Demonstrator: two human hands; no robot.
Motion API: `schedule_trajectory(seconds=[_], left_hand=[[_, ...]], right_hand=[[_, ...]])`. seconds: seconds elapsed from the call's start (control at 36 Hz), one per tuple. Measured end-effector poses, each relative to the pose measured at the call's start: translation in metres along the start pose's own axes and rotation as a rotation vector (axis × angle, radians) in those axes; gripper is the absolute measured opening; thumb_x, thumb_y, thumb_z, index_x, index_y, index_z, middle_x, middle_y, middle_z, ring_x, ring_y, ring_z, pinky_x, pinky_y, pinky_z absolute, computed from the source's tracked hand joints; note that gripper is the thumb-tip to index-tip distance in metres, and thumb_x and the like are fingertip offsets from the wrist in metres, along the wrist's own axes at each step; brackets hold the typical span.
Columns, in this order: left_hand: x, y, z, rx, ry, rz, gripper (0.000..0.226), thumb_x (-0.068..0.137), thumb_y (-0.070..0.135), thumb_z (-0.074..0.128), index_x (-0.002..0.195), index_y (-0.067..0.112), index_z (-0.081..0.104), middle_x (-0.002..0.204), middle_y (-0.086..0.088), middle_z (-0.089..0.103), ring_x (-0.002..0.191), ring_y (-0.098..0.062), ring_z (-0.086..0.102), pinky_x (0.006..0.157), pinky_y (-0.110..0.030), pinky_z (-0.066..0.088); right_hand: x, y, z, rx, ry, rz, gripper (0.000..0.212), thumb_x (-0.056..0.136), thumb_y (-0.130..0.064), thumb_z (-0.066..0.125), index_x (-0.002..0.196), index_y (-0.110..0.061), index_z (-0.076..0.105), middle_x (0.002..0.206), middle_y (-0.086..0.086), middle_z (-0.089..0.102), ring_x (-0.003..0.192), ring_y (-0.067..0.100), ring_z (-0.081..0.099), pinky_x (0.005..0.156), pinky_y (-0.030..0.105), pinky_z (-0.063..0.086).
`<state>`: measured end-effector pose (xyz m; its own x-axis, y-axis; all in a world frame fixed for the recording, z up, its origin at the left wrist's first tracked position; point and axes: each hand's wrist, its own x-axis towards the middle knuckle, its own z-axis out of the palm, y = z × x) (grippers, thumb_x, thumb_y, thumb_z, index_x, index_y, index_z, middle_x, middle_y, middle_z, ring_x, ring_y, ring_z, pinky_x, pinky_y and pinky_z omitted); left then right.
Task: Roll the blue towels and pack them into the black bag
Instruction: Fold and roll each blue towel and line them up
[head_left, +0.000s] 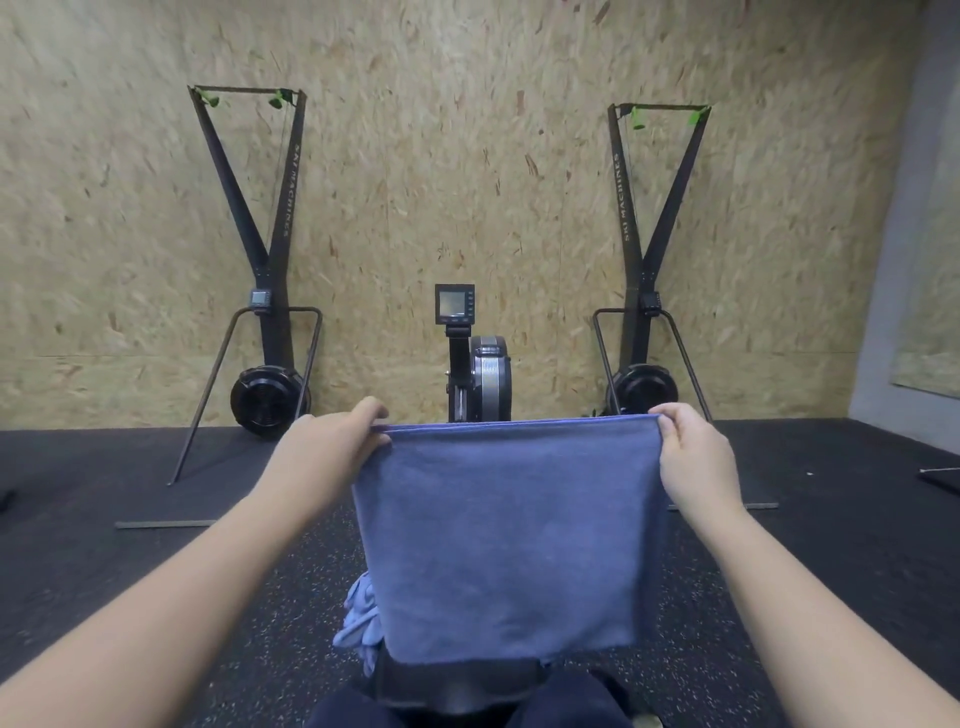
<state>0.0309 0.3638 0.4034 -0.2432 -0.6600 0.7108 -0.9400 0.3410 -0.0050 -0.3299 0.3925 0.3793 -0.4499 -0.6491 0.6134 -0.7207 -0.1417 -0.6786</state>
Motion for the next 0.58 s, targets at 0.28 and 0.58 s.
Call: schedule_trajectory(seconds=[0.28, 0.58], left_hand=[[0.003, 0.006, -0.002, 0.098, -0.095, -0.177, 0.018, 0.096, 0.035, 0.053, 0.104, 0.024, 0.064, 0.095, -0.001, 0.069, 0.092, -0.024, 0.061, 0.068, -0.029, 0.032], [-0.006, -0.004, 0.018, -0.243, 0.095, -0.117, 0.008, 0.078, 0.01, 0.077, 0.078, 0.007, 0.07, 0.087, -0.007, 0.046, 0.085, -0.026, 0.04, 0.076, -0.034, 0.036]], right_hand=[[-0.011, -0.012, 0.008, 0.142, 0.015, 0.015, 0.022, 0.101, -0.015, 0.038, 0.105, -0.016, 0.06, 0.096, 0.0, 0.061, 0.091, 0.021, 0.052, 0.068, 0.028, 0.03], [-0.017, -0.01, 0.029, 0.2, -0.032, 0.213, 0.023, 0.102, -0.014, 0.029, 0.108, -0.012, 0.052, 0.1, 0.003, 0.054, 0.092, 0.023, 0.048, 0.075, 0.03, 0.032]])
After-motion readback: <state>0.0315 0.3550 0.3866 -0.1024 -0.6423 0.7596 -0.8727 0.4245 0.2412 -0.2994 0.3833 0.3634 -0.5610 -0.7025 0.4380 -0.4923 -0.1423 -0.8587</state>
